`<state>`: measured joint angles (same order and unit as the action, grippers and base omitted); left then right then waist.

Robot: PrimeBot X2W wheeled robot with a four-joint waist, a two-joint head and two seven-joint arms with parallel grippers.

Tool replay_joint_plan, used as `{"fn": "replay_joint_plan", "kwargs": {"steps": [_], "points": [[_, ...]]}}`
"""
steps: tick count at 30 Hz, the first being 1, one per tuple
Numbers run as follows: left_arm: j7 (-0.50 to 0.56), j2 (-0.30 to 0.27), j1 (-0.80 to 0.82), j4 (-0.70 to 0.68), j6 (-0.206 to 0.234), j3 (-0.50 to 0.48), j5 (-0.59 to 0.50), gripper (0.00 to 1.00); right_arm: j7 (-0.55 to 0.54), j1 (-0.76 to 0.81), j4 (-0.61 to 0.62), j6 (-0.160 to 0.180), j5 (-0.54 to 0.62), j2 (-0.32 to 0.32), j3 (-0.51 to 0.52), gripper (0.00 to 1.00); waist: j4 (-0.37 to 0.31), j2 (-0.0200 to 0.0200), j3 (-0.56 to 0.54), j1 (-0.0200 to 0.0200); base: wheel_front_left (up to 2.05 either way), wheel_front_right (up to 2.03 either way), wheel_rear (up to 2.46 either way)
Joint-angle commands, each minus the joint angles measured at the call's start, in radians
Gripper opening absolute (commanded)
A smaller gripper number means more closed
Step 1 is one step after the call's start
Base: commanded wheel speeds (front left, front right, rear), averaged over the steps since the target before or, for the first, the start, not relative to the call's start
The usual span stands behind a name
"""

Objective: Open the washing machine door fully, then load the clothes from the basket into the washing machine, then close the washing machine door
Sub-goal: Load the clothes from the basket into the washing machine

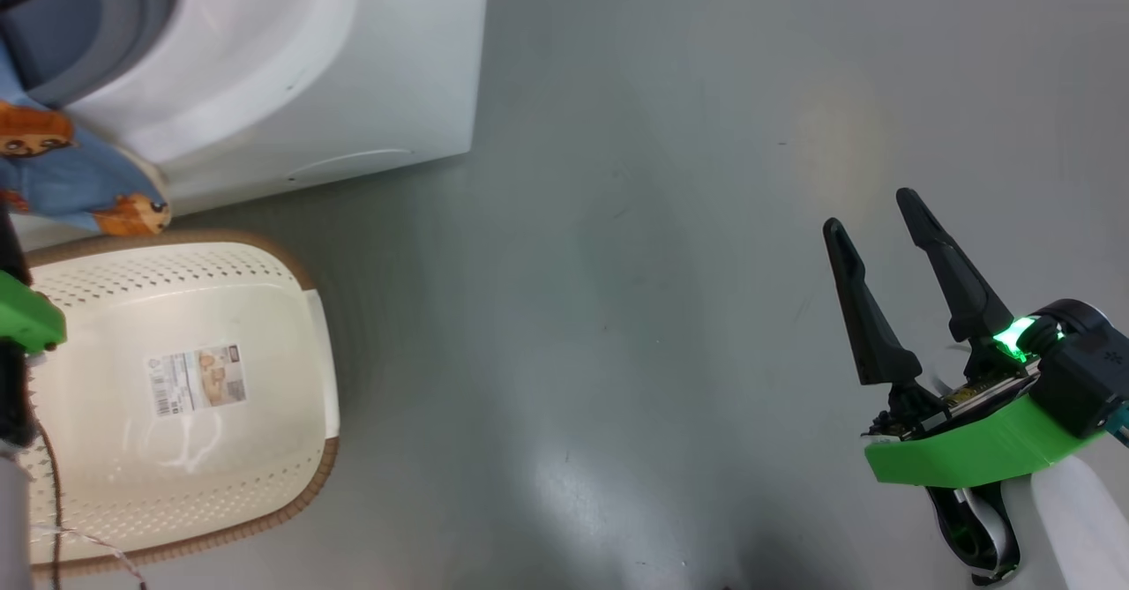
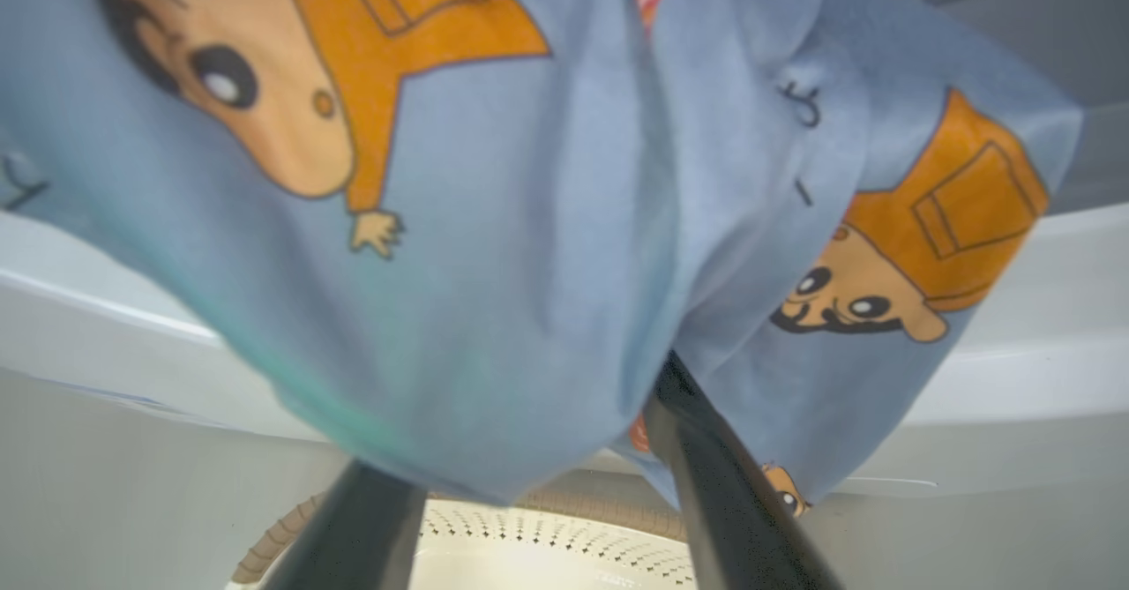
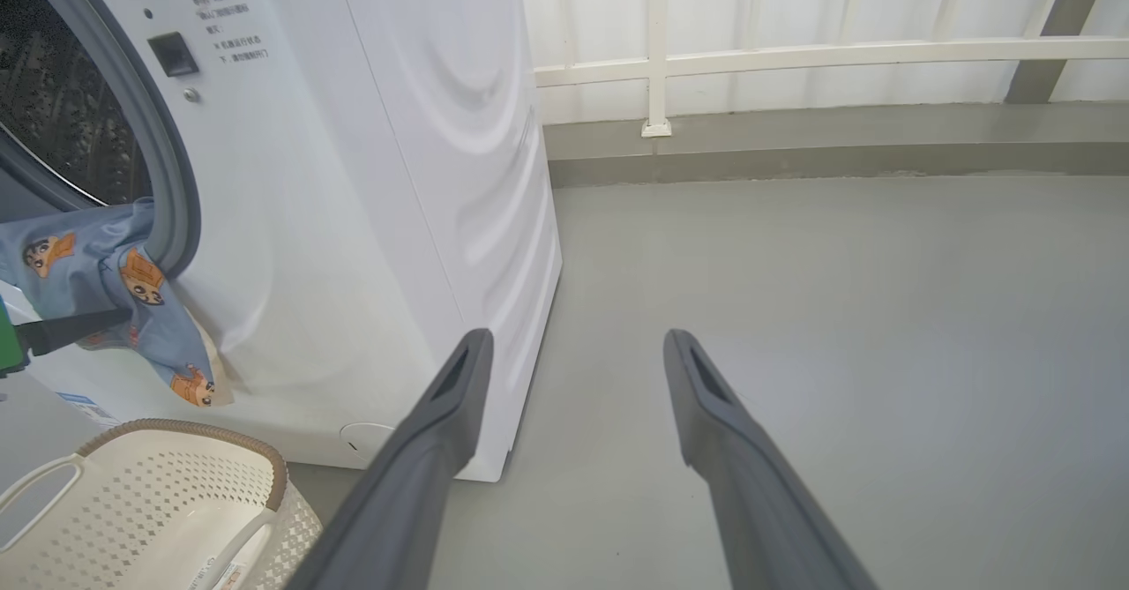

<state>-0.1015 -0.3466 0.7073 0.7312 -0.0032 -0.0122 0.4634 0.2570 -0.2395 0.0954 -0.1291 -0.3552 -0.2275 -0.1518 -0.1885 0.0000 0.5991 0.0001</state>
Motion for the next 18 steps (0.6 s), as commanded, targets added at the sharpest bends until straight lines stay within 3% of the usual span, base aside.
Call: {"fn": "replay_joint_plan", "kwargs": {"steps": [1, 2, 3, 11, 18], "points": [[0.025, -0.062, 0.016, -0.011, -0.011, -0.018, -0.002, 0.44, 0.005, 0.005, 0.018, -0.002, -0.006, -0.007, -0.022, 1.0, -0.013, 0.0, 0.011, -0.0001, 0.0, 0.0, 0.0], [0.041, -0.069, 0.02, -0.012, -0.012, -0.013, -0.004, 0.25, 0.005, 0.005, 0.016, -0.002, -0.006, -0.005, -0.021, 1.0, -0.014, 0.0, 0.011, -0.0001, 0.0, 0.0, 0.0], [0.061, -0.074, 0.023, -0.014, -0.016, -0.009, -0.002, 0.0, 0.005, 0.005, 0.015, -0.002, -0.006, -0.002, -0.021, 1.0, -0.016, 0.0, 0.011, -0.0001, 0.0, 0.0, 0.0], [0.213, -0.112, 0.011, -0.094, -0.053, 0.018, 0.02, 0.0, 0.005, 0.01, 0.009, -0.002, -0.003, 0.012, -0.013, 1.0, -0.011, 0.0, 0.003, -0.0001, 0.0, 0.0, 0.0], [0.449, -0.156, -0.041, -0.272, -0.082, 0.038, 0.082, 0.0, 0.005, 0.017, 0.012, -0.002, -0.004, 0.014, -0.007, 1.0, 0.003, 0.0, -0.01, -0.0001, 0.0, 0.0, 0.0]]}}
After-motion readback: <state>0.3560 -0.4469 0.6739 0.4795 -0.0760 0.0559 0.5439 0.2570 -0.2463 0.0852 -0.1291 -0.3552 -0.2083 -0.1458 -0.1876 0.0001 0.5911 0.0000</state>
